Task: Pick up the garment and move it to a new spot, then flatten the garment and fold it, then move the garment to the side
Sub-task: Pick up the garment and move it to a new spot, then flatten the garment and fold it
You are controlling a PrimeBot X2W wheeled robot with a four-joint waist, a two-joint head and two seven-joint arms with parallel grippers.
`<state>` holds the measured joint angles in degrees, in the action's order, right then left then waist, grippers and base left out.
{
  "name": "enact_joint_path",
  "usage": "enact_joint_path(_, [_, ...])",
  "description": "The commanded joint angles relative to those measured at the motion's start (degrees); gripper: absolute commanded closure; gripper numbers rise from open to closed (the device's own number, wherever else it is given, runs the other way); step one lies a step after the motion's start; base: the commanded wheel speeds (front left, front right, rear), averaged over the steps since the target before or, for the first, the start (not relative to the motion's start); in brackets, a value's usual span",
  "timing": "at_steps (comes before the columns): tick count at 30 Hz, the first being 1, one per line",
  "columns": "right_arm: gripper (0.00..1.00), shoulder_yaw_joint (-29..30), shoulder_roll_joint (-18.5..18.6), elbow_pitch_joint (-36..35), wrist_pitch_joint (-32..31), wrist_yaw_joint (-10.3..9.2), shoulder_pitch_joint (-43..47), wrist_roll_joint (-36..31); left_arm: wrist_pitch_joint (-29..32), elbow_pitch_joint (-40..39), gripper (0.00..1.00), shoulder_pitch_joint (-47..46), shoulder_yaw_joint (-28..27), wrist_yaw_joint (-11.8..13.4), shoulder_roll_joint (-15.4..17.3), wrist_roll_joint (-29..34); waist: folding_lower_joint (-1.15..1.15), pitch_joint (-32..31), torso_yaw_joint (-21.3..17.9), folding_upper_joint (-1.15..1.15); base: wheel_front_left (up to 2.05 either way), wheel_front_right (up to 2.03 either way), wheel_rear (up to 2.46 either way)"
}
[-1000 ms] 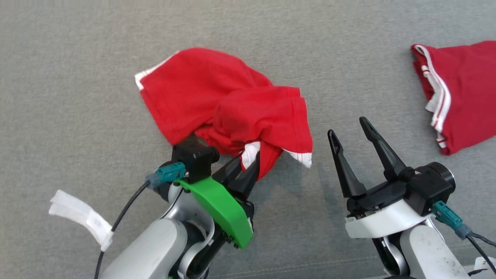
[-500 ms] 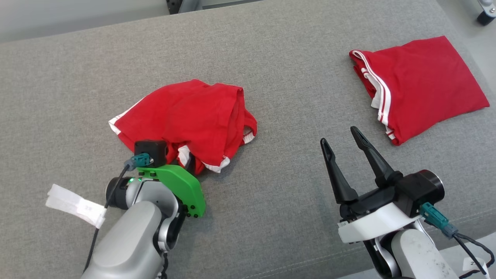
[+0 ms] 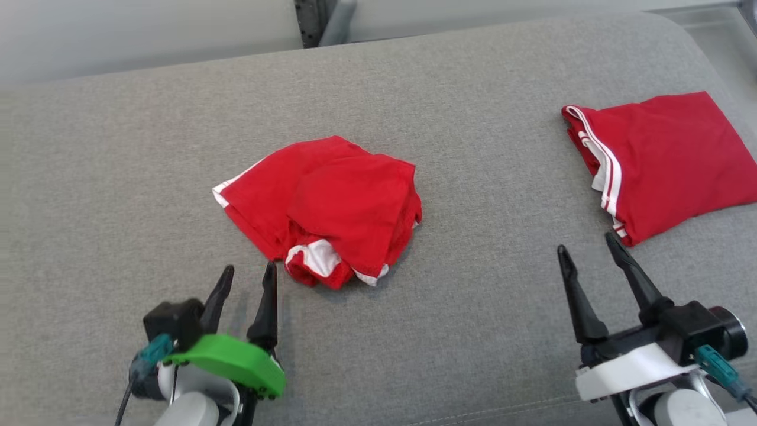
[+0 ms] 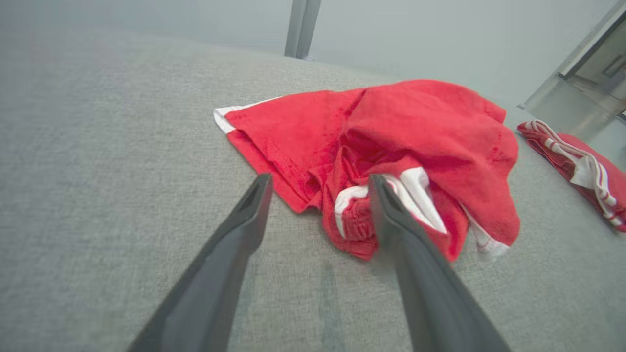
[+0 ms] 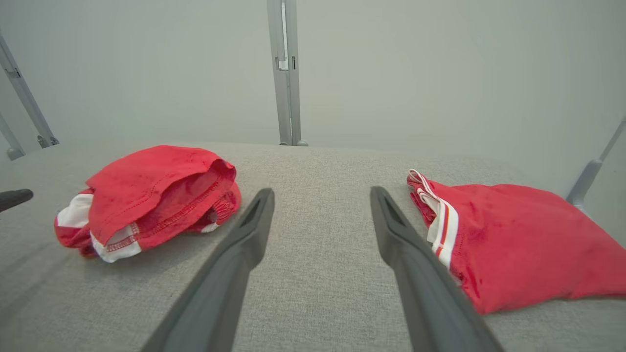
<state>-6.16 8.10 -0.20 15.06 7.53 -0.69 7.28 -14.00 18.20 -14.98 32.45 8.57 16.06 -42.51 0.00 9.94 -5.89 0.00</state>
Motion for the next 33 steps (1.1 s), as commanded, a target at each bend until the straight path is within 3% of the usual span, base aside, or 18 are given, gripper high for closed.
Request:
enact_joint_path(1, [0.00, 1.07, 0.43, -0.50, 0.14, -0.08, 1.46, -0.44, -0.58, -1.86, 0.00, 3.03, -1.00, -0.50, -0.30, -1.09, 0.00, -2.74, 2.91, 0.00, 0.00, 0.00, 0.00])
enact_joint_path(5, [0.00, 3.58, 1.45, -0.18, 0.14, -0.08, 5.31, -1.71, -1.28, -5.05, 0.00, 9.54, -6.42, -1.79, 0.72, 1.54, 0.00, -5.63, 4.75, 0.00, 0.00, 0.00, 0.00])
enact_joint_path(13, [0.00, 10.14, -0.43, 3.00, 0.14, -0.08, 8.18, -3.40, -1.17, -7.74, 0.00, 21.22, -24.12, -6.71, -6.03, 15.03, 0.00, -9.21, 4.12, 0.00, 0.00, 0.00, 0.00])
enact_joint_path(14, [0.00, 11.25, -1.31, 3.82, 0.14, -0.08, 7.88, -3.29, -1.17, -7.72, 0.00, 22.79, -27.66, -8.28, -8.25, 17.31, 0.00, -9.28, 3.69, 0.00, 0.00, 0.00, 0.00])
enact_joint_path(18, [0.00, 12.60, -2.36, 5.23, 0.14, -0.08, 7.57, -3.76, -1.11, -7.12, 0.00, 23.99, -33.13, -12.20, -10.71, 21.11, 0.00, -9.23, 3.15, 0.00, 0.00, 0.00, 0.00])
enact_joint_path(21, [0.00, 12.54, -2.63, 5.72, 0.14, -0.08, 7.20, -3.98, -1.11, -6.51, 0.00, 24.00, -35.48, -14.04, -11.71, 23.33, 0.00, -9.03, 2.86, 0.00, 0.00, 0.00, 0.00])
enact_joint_path(28, [0.00, 12.32, -2.67, 6.26, 0.14, -0.08, 6.29, -3.64, -1.11, -6.72, 0.00, 22.94, -38.35, -15.54, -12.84, 25.79, 0.00, -7.91, 2.56, 0.00, 0.00, 0.00, 0.00])
enact_joint_path(33, [0.00, 12.73, -2.41, 4.96, 0.14, -0.08, 4.49, -3.24, -1.12, -6.59, 0.00, 19.01, -35.07, -15.93, -13.17, 25.11, 0.00, -4.96, 2.35, 0.00, 0.00, 0.00, 0.00])
